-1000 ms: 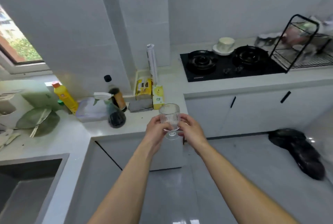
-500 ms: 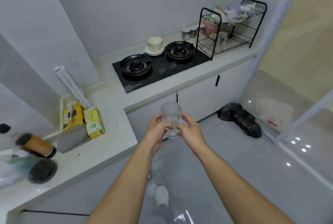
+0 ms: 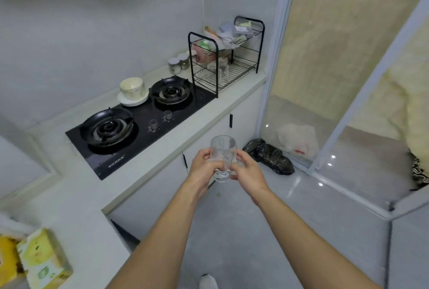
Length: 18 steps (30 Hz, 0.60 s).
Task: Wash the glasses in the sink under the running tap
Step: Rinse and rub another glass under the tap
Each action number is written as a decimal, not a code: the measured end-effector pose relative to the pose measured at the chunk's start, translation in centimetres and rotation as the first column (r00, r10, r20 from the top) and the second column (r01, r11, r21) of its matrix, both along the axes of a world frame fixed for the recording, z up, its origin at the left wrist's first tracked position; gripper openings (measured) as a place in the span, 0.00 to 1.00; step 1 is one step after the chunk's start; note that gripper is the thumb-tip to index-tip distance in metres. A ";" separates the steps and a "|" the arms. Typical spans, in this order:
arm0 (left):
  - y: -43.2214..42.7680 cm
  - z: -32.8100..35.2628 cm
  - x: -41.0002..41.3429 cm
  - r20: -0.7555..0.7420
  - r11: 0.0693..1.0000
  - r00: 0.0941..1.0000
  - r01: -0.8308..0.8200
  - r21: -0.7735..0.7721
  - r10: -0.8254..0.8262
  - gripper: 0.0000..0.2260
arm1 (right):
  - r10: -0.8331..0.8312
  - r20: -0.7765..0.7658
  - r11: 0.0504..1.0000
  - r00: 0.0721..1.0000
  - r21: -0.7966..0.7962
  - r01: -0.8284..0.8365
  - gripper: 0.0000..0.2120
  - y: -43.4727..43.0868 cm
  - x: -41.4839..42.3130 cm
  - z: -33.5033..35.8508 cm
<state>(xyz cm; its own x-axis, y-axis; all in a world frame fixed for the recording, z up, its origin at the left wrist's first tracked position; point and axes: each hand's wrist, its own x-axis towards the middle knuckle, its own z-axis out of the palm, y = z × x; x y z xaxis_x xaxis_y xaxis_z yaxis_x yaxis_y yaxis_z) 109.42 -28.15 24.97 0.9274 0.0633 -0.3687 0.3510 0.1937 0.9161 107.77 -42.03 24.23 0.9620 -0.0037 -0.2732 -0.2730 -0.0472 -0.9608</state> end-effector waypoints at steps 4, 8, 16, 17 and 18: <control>-0.2 0.1 3.1 0.001 0.998 0.999 0.050 0.034 -0.050 0.35 | -0.028 0.009 1.000 1.000 0.004 0.028 0.20 0.0 2.9 -0.1; -0.8 0.1 6.7 -0.014 0.994 0.995 0.096 0.049 -0.095 0.34 | -0.065 0.021 0.998 0.998 -0.013 0.065 0.19 -0.8 5.8 -0.6; -4.1 -0.4 13.9 -0.021 0.989 0.989 0.146 0.011 -0.146 0.34 | -0.097 0.029 0.994 0.995 -0.050 0.099 0.20 -4.2 12.2 -0.4; -4.7 -0.3 14.9 -0.025 0.989 0.989 0.145 0.008 -0.145 0.34 | -0.097 0.029 0.994 0.995 -0.056 0.098 0.20 -4.8 13.3 -0.5; -5.2 -0.3 15.9 -0.030 0.990 0.989 0.142 0.006 -0.142 0.34 | -0.094 0.025 0.994 0.995 -0.059 0.096 0.20 -5.3 14.5 -0.6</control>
<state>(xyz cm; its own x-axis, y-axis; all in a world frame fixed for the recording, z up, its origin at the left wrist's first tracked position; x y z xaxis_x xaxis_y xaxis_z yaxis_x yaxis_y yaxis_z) 125.27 -33.31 24.67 0.9159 -0.0652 -0.3961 0.4014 0.1321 0.9063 122.22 -47.34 23.60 0.9624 -0.1111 -0.2480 -0.2574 -0.0797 -0.9630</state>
